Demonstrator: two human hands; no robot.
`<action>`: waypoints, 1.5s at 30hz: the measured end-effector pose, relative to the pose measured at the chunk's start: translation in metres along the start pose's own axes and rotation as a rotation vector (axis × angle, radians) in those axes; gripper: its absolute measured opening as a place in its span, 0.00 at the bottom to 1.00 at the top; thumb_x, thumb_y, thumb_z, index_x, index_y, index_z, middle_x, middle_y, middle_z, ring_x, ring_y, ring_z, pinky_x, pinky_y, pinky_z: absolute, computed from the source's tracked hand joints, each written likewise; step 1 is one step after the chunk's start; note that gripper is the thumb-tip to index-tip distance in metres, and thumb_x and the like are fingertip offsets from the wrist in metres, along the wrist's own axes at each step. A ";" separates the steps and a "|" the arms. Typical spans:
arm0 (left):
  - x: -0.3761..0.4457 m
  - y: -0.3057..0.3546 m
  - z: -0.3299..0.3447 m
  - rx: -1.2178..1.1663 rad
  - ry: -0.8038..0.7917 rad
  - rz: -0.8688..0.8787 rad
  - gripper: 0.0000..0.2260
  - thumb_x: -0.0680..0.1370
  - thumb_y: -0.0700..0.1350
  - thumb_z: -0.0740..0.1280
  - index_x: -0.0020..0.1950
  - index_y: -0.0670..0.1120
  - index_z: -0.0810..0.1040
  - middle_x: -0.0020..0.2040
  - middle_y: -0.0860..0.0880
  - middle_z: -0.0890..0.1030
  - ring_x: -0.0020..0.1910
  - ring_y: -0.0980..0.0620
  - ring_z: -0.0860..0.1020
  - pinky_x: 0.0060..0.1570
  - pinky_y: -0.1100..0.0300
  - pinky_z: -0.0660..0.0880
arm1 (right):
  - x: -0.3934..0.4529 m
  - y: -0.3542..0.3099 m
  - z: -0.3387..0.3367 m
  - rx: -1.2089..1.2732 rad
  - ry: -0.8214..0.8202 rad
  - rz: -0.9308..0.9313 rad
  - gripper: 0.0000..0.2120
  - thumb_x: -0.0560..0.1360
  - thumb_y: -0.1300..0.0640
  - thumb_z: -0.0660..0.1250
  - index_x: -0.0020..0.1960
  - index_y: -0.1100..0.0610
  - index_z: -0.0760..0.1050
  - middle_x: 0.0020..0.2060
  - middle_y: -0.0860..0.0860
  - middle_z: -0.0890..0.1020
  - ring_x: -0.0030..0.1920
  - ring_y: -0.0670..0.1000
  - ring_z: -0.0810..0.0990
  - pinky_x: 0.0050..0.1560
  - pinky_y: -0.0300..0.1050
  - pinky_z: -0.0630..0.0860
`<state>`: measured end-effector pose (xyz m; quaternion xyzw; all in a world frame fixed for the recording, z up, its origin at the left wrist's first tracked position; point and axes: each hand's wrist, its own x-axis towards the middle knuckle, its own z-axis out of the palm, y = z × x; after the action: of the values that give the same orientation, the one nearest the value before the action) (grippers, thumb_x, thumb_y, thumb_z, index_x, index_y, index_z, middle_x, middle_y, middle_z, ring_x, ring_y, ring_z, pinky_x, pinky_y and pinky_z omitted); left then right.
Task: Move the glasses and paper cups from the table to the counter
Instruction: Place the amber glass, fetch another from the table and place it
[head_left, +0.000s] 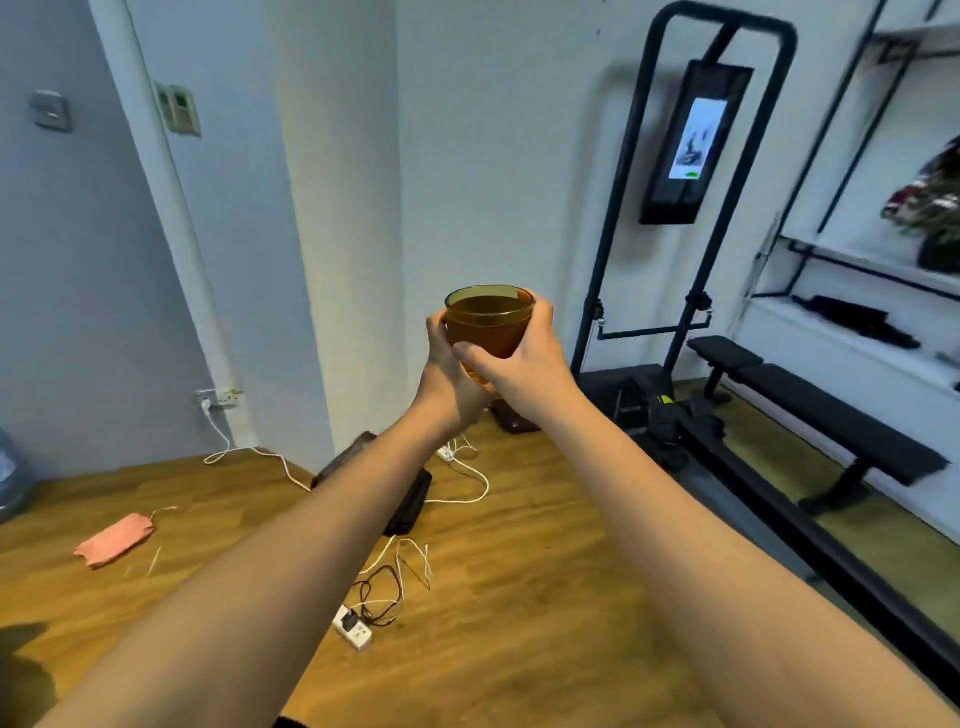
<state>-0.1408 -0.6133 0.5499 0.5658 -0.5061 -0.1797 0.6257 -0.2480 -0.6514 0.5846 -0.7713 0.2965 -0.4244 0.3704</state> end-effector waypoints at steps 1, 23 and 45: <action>0.000 0.003 0.018 -0.001 -0.029 0.033 0.39 0.63 0.58 0.75 0.67 0.55 0.57 0.62 0.50 0.73 0.57 0.54 0.77 0.46 0.65 0.80 | -0.006 0.005 -0.016 -0.016 0.043 0.012 0.46 0.68 0.44 0.79 0.76 0.51 0.54 0.64 0.46 0.68 0.64 0.47 0.69 0.56 0.37 0.74; -0.121 0.139 0.511 -0.300 -0.754 0.048 0.33 0.73 0.42 0.78 0.69 0.47 0.61 0.58 0.52 0.76 0.53 0.55 0.80 0.40 0.71 0.77 | -0.222 0.104 -0.470 -0.311 0.622 0.315 0.45 0.69 0.44 0.77 0.77 0.48 0.55 0.66 0.47 0.73 0.64 0.48 0.74 0.59 0.43 0.76; -0.263 0.266 0.959 -0.450 -1.125 -0.050 0.42 0.57 0.58 0.76 0.68 0.52 0.65 0.56 0.51 0.81 0.55 0.50 0.82 0.56 0.53 0.80 | -0.416 0.220 -0.881 -0.352 0.966 0.439 0.27 0.84 0.44 0.56 0.81 0.48 0.56 0.71 0.46 0.72 0.70 0.47 0.72 0.70 0.46 0.72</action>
<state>-1.1469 -0.8300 0.5270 0.2494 -0.6953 -0.5686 0.3620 -1.2431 -0.7326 0.5449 -0.4596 0.6523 -0.5867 0.1379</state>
